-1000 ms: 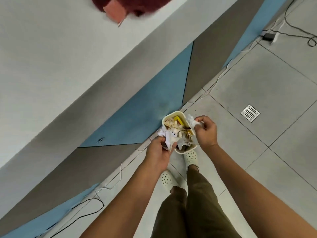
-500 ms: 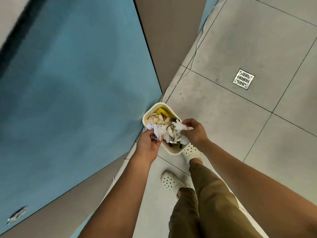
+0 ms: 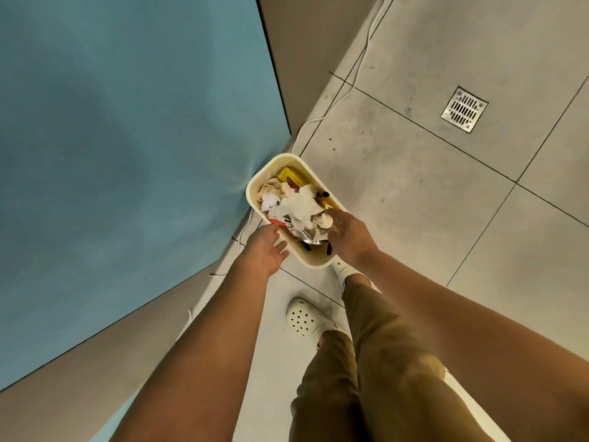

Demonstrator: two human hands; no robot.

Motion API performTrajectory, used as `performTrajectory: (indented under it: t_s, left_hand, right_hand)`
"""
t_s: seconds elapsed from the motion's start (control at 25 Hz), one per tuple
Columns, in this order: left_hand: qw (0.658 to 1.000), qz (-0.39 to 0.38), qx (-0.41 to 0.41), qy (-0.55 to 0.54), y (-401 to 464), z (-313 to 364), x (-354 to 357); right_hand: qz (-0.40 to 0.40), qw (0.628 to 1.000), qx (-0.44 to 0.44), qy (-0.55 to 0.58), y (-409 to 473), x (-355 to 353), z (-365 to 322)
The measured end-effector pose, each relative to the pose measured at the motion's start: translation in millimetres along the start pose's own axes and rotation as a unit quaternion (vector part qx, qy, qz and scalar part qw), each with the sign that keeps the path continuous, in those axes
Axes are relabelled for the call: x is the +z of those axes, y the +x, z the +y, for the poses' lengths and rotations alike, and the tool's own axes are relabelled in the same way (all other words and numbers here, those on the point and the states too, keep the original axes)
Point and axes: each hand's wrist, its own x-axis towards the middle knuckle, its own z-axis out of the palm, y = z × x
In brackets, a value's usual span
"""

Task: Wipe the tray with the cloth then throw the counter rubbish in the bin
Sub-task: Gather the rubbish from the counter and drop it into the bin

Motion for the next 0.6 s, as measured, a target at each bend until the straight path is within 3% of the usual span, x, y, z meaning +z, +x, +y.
performTrajectory:
  t_s: [0.16,0.28,0.52,0.6]
  left_hand:
    - [0.996,0.021,0.023,0.078,-28.3,-21.5,-18.7]
    - [0.97,0.058,0.101,0.214,-61.9,-26.1,-29.2]
    - [0.901,0.06,0.274,0.332,-187.1,-3.2,-26.6]
    - [0.886,0.052,0.326,0.326,-240.5,4.4,-23.9]
  right_hand:
    - [0.017,0.999,0.03,-0.006,-28.9,-7.0,14.2]
    - [0.015,1.0,-0.001,0.004,-53.8,-12.7,-1.6]
    - [0.047,0.984,-0.168,0.038,-139.6,-65.7,-91.5]
    - [0.06,0.97,-0.236,0.024,-177.1,-93.6,-125.5]
